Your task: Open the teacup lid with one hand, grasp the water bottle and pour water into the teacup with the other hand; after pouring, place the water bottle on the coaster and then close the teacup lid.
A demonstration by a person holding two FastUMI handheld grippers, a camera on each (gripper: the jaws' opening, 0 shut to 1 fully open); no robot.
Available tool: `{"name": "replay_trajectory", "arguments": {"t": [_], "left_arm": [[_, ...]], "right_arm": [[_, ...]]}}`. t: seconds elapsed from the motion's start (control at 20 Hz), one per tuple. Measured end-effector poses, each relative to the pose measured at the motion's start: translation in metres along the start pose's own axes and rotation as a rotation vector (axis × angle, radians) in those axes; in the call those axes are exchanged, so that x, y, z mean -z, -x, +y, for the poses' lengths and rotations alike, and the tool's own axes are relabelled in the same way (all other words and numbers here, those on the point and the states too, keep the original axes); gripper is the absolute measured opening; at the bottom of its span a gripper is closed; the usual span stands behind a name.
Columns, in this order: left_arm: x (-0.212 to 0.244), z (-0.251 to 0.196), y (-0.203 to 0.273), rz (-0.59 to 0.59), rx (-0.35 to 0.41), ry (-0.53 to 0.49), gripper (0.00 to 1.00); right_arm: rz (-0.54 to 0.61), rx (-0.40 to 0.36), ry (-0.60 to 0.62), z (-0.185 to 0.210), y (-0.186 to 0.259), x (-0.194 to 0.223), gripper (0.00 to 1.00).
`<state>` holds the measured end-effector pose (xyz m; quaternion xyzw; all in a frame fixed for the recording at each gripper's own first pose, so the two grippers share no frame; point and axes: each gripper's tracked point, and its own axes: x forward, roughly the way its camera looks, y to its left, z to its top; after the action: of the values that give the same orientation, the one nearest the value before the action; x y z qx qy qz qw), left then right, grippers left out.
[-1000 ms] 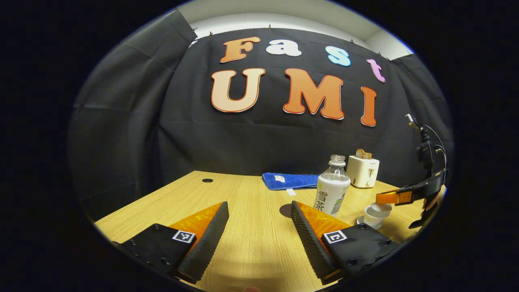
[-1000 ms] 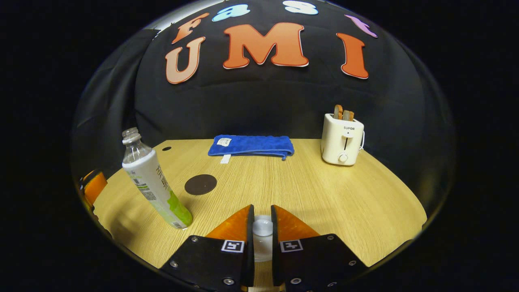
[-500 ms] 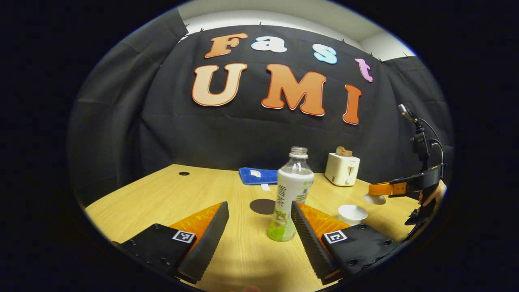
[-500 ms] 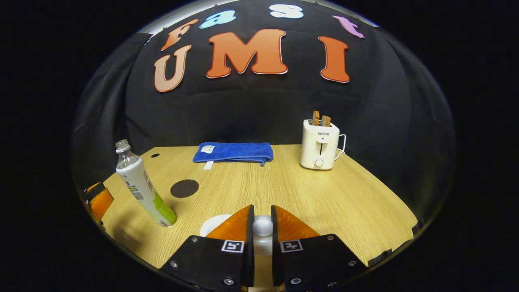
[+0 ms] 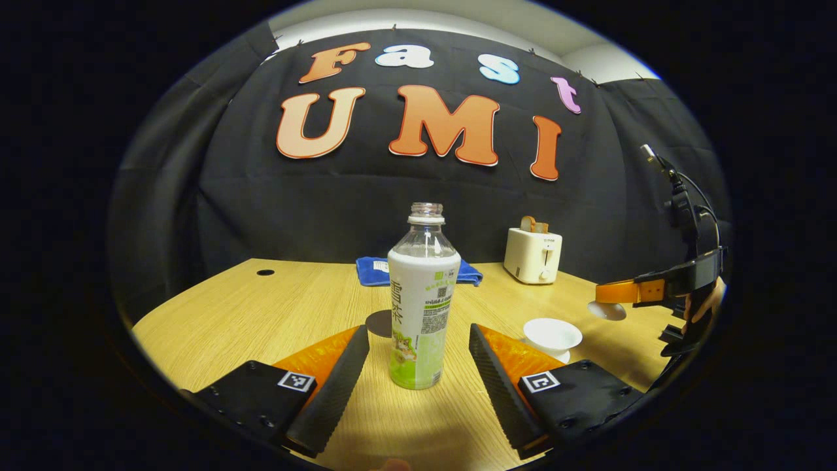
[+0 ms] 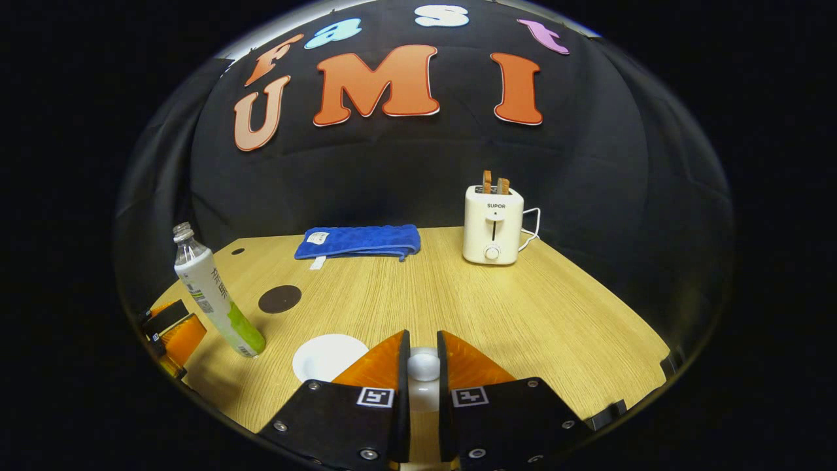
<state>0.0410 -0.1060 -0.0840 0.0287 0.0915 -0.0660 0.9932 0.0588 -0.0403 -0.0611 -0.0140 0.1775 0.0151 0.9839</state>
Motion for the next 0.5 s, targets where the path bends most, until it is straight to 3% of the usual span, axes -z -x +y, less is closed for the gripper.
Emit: {"name": "replay_trajectory", "arguments": {"t": [0.5], "left_arm": [[0.01, 0.001, -0.036, 0.056, -0.022, -0.007, 0.99]], "right_arm": [[-0.004, 0.027, -0.015, -0.022, -0.009, 0.005, 0.18]]}}
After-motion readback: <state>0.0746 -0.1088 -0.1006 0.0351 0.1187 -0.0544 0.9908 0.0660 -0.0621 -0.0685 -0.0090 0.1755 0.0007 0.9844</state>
